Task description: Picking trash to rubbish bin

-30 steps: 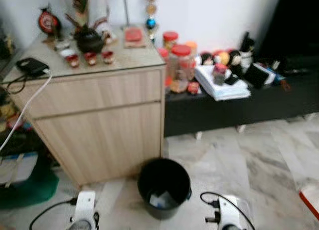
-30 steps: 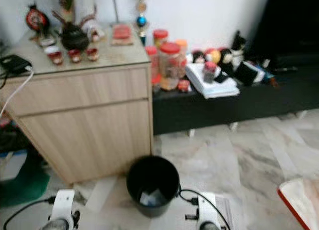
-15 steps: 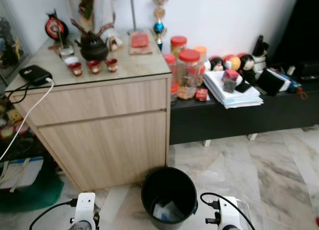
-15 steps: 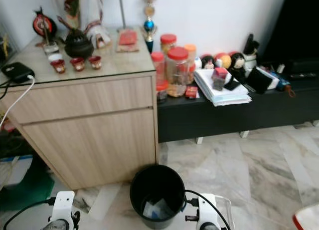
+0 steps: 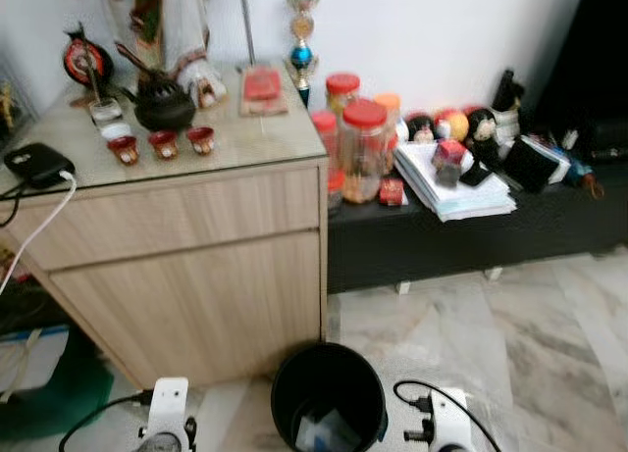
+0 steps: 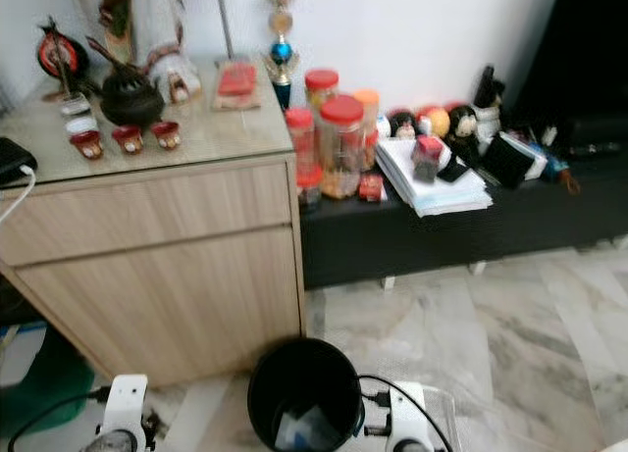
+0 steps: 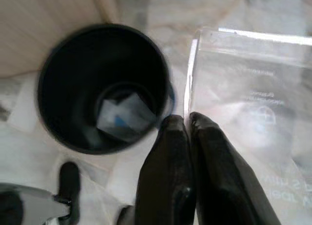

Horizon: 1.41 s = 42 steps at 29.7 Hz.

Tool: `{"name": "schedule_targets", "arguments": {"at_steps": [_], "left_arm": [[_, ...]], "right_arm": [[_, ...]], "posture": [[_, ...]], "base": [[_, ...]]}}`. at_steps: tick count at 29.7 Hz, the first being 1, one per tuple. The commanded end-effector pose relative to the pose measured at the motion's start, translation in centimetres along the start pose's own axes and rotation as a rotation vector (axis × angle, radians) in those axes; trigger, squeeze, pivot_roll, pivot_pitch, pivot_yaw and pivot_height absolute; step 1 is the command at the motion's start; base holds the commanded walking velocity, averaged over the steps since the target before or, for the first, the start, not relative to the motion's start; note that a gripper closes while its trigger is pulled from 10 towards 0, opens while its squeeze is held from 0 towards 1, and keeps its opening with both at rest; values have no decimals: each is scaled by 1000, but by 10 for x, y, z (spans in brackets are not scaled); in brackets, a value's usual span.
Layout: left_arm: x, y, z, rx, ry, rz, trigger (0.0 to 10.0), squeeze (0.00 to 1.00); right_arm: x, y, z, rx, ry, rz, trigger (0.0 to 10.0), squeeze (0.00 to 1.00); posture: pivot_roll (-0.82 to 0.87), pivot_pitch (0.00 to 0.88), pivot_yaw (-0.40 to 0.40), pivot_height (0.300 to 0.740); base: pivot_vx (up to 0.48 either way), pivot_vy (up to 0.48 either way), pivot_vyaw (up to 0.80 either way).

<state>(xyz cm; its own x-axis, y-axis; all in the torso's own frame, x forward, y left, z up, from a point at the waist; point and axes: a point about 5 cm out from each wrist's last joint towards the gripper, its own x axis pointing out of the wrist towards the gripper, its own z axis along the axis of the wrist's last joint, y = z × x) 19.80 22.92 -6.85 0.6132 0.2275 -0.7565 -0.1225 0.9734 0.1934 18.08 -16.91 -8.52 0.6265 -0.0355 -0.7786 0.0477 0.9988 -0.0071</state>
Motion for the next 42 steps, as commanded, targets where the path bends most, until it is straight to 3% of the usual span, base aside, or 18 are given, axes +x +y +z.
{"name": "schedule_targets", "arguments": {"at_steps": [1, 10, 15, 20, 26, 27, 31, 38, 42], "left_arm": [[0, 3, 1, 0, 2, 8, 10000, 0], [0, 2, 1, -3, 1, 9, 10000, 0], [0, 1, 1, -3, 0, -1, 10000, 0], [0, -1, 2, -11, -10, -4, 10000, 0], [1, -3, 4, -13, -15, -15, 10000, 0], [1, -5, 7, -3, -17, -29, 10000, 0], [2, -11, 14, -5, -40, -51, 10000, 0], [3, -14, 22, -9, -67, -68, 10000, 0], [3, -29, 46, -55, -162, -193, 10000, 0]], "right_arm": [[1, 3, 5, 18, -13, 3, 10000, 0], [2, 1, 6, 13, -16, 8, 10000, 0], [4, 11, 16, 3, -37, 65, 10000, 0], [7, 33, 37, -56, -80, 178, 10000, 0], [8, 46, 48, -109, -100, 247, 10000, 0], [8, 60, 58, -180, -109, 313, 10000, 0], [6, 83, 75, -330, -163, 410, 10000, 0], [3, 100, 97, -318, -226, 471, 10000, 0], [1, 109, 108, -336, -259, 466, 10000, 0]], "posture": [[4, 13, -1, 740], [4, 11, -5, 740], [0, 11, -6, 740], [3, 8, -10, 740], [7, 0, -14, 740], [9, 0, -15, 740], [15, 0, -18, 740], [19, 0, -22, 740], [28, 0, -29, 740]], "base": [[330, 0, 0], [328, 0, 0], [0, 0, 0], [0, 0, 0], [0, 0, 0], [0, 0, 0], [0, 0, 0], [0, 0, 0], [0, 0, 0]]}}
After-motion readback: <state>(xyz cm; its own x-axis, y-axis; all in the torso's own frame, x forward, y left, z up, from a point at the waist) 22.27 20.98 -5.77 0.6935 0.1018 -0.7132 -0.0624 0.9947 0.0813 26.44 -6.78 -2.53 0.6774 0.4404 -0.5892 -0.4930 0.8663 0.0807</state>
